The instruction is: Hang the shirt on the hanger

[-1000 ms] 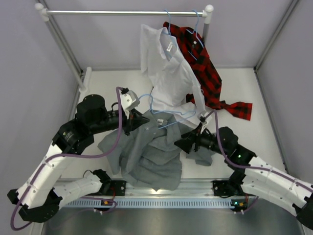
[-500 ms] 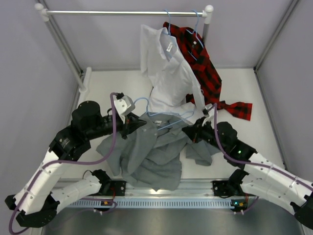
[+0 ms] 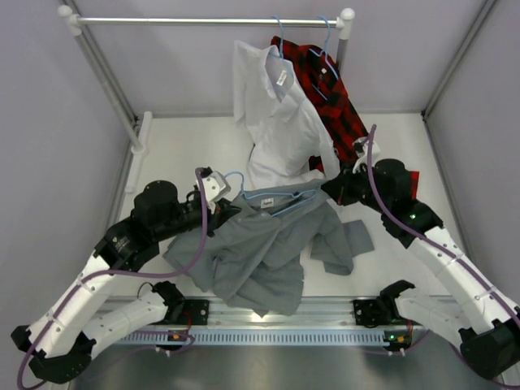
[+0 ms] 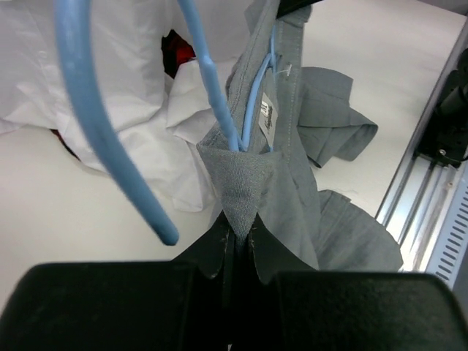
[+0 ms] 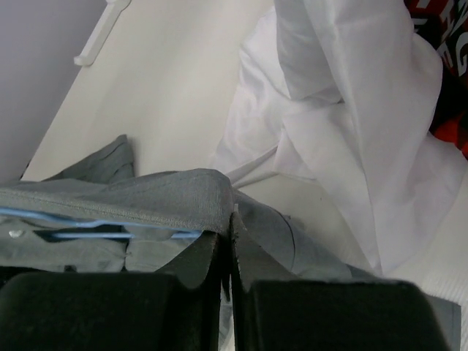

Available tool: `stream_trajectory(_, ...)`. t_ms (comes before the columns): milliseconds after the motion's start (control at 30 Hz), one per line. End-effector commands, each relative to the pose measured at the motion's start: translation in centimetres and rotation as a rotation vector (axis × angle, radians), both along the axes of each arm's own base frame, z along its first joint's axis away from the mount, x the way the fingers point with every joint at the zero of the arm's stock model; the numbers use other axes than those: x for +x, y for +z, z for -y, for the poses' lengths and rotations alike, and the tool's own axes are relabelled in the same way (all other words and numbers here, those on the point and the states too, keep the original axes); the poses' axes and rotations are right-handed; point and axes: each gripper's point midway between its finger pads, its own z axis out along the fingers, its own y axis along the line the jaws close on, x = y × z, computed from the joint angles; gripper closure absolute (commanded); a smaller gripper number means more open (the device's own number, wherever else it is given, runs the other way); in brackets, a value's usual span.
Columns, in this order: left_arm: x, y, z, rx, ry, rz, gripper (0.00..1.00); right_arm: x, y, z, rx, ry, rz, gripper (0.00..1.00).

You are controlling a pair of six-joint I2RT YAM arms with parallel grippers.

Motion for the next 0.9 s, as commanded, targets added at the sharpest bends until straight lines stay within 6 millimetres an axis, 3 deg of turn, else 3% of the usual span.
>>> stream_trajectory(0,1.8,2.0,-2.3,-0.016,0.155,0.097,1.0,0.5,3.2,2.8,-0.022,-0.085,0.049,1.0)
stream_trajectory(100,2.8,2.2,-2.6,-0.024,0.22,0.073,1.0,-0.8,4.0,2.1,0.004,-0.025,0.061,1.0)
stream_trajectory(300,3.4,3.4,-1.5,-0.06,0.219,0.046,1.0,-2.7,3.2,0.7,0.036,0.064,0.087,1.0)
stream_trajectory(467,3.6,2.7,0.1,-0.054,0.17,-0.015,1.0,-6.5,8.6,-3.3,0.266,0.332,0.243,1.0)
stream_trajectory(600,3.0,3.4,0.9,-0.071,0.121,-0.035,1.0,-9.0,12.3,-5.2,0.318,0.45,0.329,1.0)
stream_trajectory(700,2.6,5.2,1.1,-0.124,0.114,-0.033,1.0,-11.4,14.2,-7.5,0.345,0.559,0.344,1.0)
stream_trajectory(733,2.7,6.8,1.1,-0.165,0.12,-0.009,1.0,-11.4,14.4,-8.0,0.351,0.536,0.343,1.0)
stream_trajectory(767,2.5,8.1,1.0,-0.211,0.129,0.002,1.0,-13.3,13.7,-9.8,0.358,0.597,0.308,1.0)
stream_trajectory(833,2.4,11.3,0.7,-0.303,0.135,0.065,1.0,-13.5,13.4,-11.4,0.36,0.554,0.323,1.0)
stream_trajectory(867,2.0,13.2,0.3,-0.355,0.139,0.084,1.0,-15.9,11.6,-13.3,0.338,0.603,0.286,1.0)
